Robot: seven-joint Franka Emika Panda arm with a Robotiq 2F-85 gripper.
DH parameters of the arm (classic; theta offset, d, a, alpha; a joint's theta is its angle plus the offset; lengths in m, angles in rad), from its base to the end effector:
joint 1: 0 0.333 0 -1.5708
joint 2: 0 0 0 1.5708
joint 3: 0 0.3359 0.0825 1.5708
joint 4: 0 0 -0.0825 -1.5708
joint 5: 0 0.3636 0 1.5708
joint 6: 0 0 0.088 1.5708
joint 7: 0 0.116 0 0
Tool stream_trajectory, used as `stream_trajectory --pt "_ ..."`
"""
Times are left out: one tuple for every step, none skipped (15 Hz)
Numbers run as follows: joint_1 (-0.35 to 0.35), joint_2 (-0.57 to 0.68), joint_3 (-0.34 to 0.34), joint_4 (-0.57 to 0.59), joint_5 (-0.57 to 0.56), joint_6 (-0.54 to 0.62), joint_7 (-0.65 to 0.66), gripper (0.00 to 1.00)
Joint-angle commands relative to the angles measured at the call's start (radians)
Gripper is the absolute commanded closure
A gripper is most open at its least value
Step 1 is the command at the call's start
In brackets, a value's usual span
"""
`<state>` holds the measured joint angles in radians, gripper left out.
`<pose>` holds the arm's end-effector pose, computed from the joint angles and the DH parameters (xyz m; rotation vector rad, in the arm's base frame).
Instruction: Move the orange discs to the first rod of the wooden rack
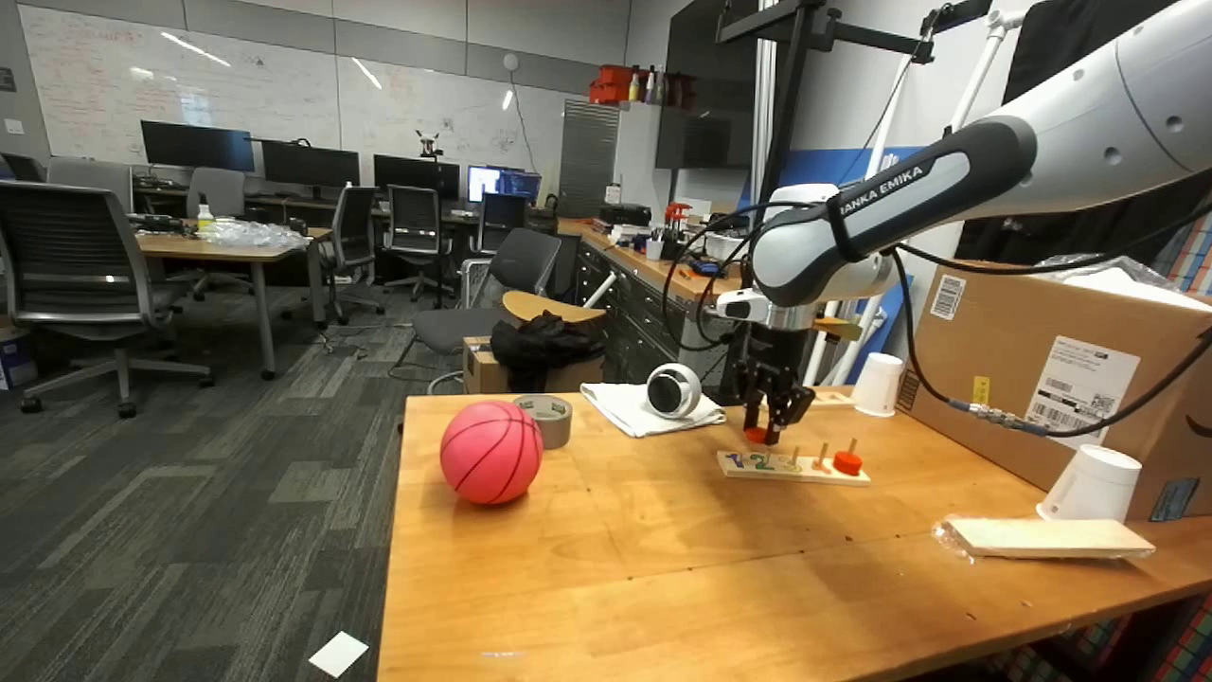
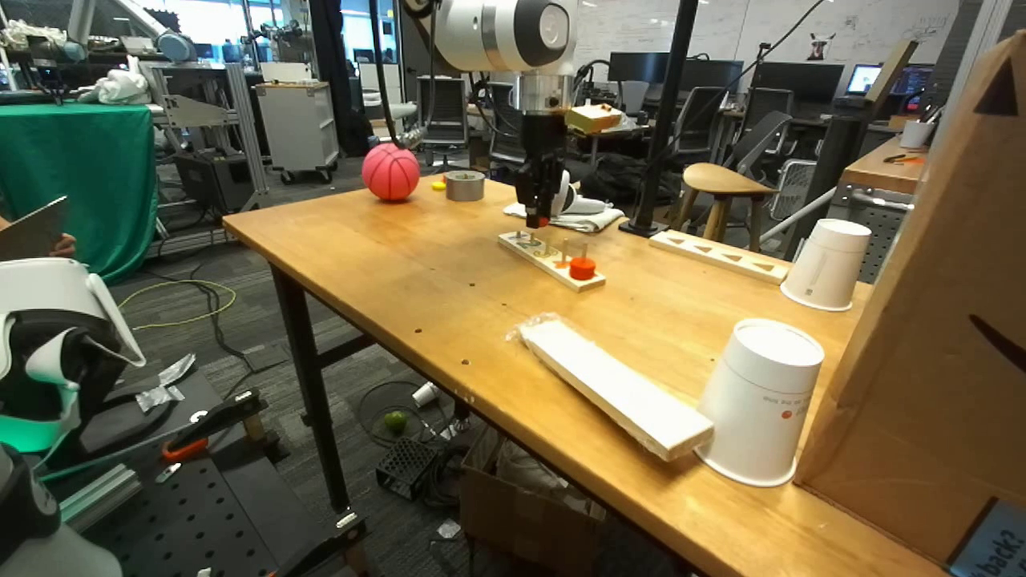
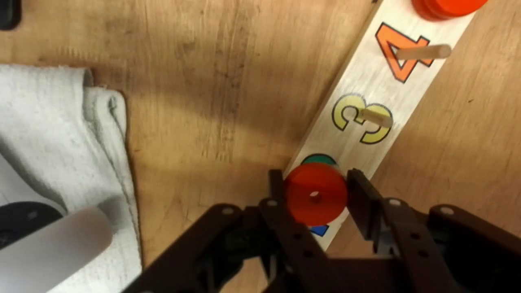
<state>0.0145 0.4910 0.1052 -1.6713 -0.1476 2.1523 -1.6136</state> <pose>0.6630 0.0639 0.3408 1.9180 2.4236 -0.0841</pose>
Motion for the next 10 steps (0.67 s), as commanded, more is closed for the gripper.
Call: stream_trajectory --pt "-0.015 -0.030 -0.016 0.016 -0.020 -0.045 -0.010 0.83" --pt "-0.018 -0.037 -0.021 0.012 -0.021 -0.046 -0.008 0.83" --pt "-0.020 -0.043 -0.026 0.009 -0.023 -0.047 -0.005 0.83" --pt "-0.024 -0.052 -0.031 0.004 -0.023 -0.053 -0.003 0.83" --pt "-0.025 -0.056 -0.035 0.004 -0.024 -0.059 -0.001 0.83" --pt "-0.028 -0.064 -0.039 -0.002 -0.023 -0.060 0.000 0.83" --pt "-0.032 -0.071 -0.040 -0.006 -0.019 -0.062 -0.003 0.83" --pt "-0.035 -0.080 -0.044 -0.013 -0.020 -0.064 0.000 0.83" --pt "-0.037 -0.086 -0.046 -0.017 -0.019 -0.066 0.001 0.83" --pt "-0.040 -0.094 -0.048 -0.022 -0.017 -0.068 0.002 0.83"
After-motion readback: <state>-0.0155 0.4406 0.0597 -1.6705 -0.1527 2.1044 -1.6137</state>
